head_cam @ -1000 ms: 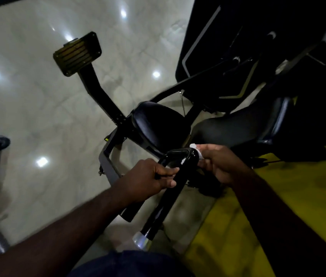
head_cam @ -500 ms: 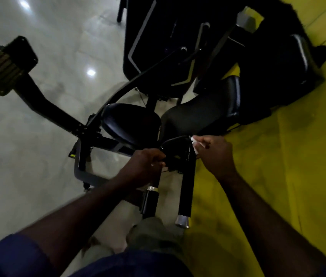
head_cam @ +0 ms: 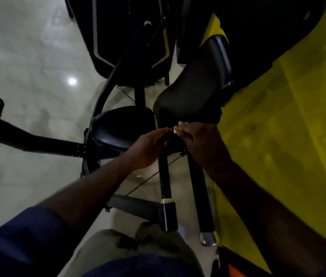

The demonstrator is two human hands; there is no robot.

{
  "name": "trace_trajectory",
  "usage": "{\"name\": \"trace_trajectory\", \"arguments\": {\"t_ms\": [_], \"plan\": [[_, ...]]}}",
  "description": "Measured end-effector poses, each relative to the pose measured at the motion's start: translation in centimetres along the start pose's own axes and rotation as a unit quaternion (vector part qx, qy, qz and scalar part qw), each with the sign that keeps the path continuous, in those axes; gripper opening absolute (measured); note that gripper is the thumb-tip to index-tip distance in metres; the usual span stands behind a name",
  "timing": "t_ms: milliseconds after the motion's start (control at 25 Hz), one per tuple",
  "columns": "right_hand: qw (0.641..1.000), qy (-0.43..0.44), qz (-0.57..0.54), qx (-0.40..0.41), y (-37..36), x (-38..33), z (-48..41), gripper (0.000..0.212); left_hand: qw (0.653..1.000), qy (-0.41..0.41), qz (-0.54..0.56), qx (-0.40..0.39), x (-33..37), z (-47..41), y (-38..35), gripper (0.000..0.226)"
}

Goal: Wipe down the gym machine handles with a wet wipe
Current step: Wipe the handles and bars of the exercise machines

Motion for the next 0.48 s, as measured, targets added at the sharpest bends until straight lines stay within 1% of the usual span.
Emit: {"name": "trace_trajectory", "arguments": {"t_ms": [40,120,200,240,320,400,440,480], "plan": [[1.000,0.005,-0.014,0.001,0.3,-0.2,1.2,0.017,1.000,0.005,-0.001,-0.019,-0.1,-0.3,-0.1,0.053],[0.999,0.024,-0.018,0.021,1.8,-0.9,4.8,0.023,0.999,0.011,-0.030,-0.042,-0.4,-0.5,-0.3,0.055],[0.998,0.039,0.021,0.043,3.1,-2.0,8.0,0.032,0.997,0.007,-0.034,-0.071,-0.7,-0.5,-0.5,0.061],[0.998,0.032,0.041,0.045,2.9,-2.3,8.6,0.037,0.996,0.001,-0.025,-0.085,-0.8,-0.6,-0.5,0.064],[0.996,-0.006,0.066,0.057,1.7,-2.4,7.9,0.040,0.994,-0.021,-0.024,-0.105,-1.1,-1.1,-0.3,0.067],[0.994,-0.049,0.059,0.075,0.4,-2.8,5.7,0.038,0.991,-0.038,-0.039,-0.123,-1.3,-1.4,0.3,0.070],[0.993,-0.070,0.053,0.080,0.2,-3.2,4.6,0.038,0.988,-0.048,-0.048,-0.138,-1.5,-1.6,0.5,0.071],[0.990,-0.092,0.070,0.086,0.1,-3.8,4.2,0.037,0.982,-0.057,-0.062,-0.169,-1.6,-1.7,0.8,0.072]]}}
Point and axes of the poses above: each hand's wrist, its own z-axis away from the middle knuckle, its own y-axis out of the back of the hand, x = y × z, the point moved 8 cm from there along -z, towards the middle knuckle, and after that the axes turned 6 degrees about y, right-handed, at the moved point
